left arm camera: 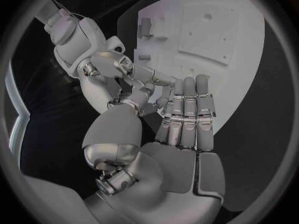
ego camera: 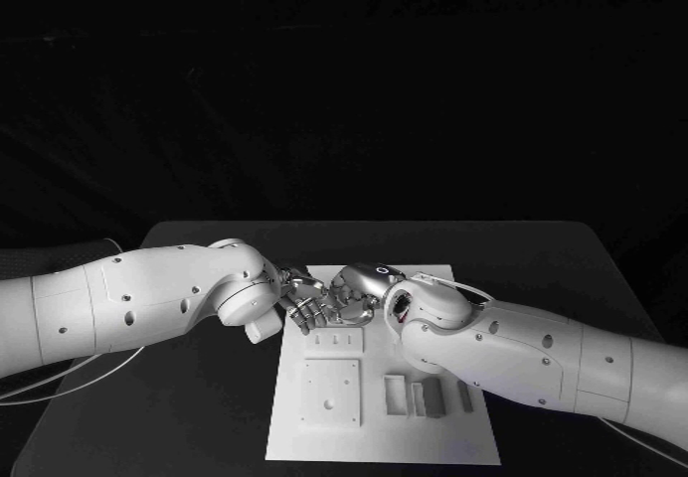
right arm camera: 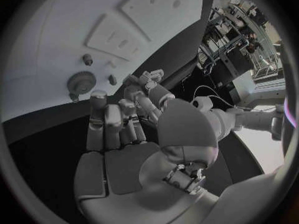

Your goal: Assemble the parts on the task board

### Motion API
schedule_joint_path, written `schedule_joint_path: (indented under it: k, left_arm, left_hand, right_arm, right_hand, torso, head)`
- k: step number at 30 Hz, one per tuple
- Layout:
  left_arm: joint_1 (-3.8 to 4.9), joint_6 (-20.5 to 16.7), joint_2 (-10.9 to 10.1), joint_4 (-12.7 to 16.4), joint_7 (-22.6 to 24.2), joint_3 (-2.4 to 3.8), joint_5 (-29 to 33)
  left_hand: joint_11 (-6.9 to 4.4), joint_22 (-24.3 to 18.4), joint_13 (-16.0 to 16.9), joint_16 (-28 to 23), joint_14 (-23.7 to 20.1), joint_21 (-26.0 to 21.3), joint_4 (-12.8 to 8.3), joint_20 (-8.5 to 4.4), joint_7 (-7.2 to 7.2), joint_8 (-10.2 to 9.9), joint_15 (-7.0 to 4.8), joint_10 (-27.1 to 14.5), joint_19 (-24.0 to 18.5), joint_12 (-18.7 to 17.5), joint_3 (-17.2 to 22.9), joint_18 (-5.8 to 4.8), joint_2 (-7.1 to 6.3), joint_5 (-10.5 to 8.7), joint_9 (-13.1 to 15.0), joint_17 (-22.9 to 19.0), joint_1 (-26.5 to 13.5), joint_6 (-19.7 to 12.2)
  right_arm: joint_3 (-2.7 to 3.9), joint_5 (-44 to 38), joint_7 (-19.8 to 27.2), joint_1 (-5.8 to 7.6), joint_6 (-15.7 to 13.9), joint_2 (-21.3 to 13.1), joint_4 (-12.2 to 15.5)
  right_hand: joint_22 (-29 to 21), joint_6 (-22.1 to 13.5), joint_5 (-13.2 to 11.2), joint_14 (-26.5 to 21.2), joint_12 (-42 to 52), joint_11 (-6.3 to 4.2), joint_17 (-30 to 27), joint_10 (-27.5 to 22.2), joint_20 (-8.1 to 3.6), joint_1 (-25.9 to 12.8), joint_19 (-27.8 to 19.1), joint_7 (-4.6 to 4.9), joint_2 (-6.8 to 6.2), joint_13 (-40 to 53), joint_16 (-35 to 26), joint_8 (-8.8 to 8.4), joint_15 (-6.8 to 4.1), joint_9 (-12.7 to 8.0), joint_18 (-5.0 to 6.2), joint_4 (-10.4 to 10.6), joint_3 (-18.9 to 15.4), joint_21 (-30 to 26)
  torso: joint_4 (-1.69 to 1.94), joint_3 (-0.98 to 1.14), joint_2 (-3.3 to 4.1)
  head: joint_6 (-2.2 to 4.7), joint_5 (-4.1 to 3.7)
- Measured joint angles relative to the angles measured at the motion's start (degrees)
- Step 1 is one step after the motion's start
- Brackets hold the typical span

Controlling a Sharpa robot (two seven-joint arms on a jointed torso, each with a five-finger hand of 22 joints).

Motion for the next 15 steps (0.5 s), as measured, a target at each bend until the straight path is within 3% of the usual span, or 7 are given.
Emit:
schedule_joint_path:
  k: [8, 15]
  left_arm:
    - [-0.01, -0.3, 0.0, -0.1, 0.3, 0.00, 0.4]
    - [-0.03, -0.4, -0.1, -0.2, 0.3, -0.03, 0.5]
  left_hand:
    - [-0.72, 0.3, 0.3, 0.4, 0.2, 0.0, 0.0, 0.00, -0.57, 0.5, -0.21, 0.7, 0.0, 0.1, 2.3, 0.46, 1.87, -0.03, 0.2, -0.1, 1.9, 1.2]
    - [-0.93, 0.7, 0.5, 0.9, 0.2, 0.0, 0.1, -0.21, -0.81, 0.9, -0.21, 1.3, 0.2, 0.2, 4.3, 0.51, 2.13, -0.03, 0.2, -0.1, 3.0, 1.8]
  right_arm:
    - [0.01, -0.1, -0.1, 0.00, 0.0, 0.0, -0.1]
    - [0.03, -0.2, -0.1, 0.01, 0.1, 0.2, -0.2]
  right_hand:
    - [0.0, 0.0, 0.0, 0.0, 0.0, 0.00, 0.0, 0.0, 0.00, 0.0, 0.0, 0.00, 0.00, 0.0, -0.3, -0.02, 0.03, 0.2, 0.00, 0.0, 0.0, 0.0]
    - [0.0, 0.0, 0.0, 0.1, 0.0, 0.00, 0.0, 0.0, -0.03, 0.0, 0.0, 0.00, 0.00, 0.0, -0.3, -0.08, 0.11, 0.1, 0.00, 0.0, 0.0, 0.0]
  torso:
    - [0.01, -0.03, 0.00]
    - [-0.02, -0.04, 0.00]
  head:
    - [-0.05, -0.02]
    - [-0.03, -0.08]
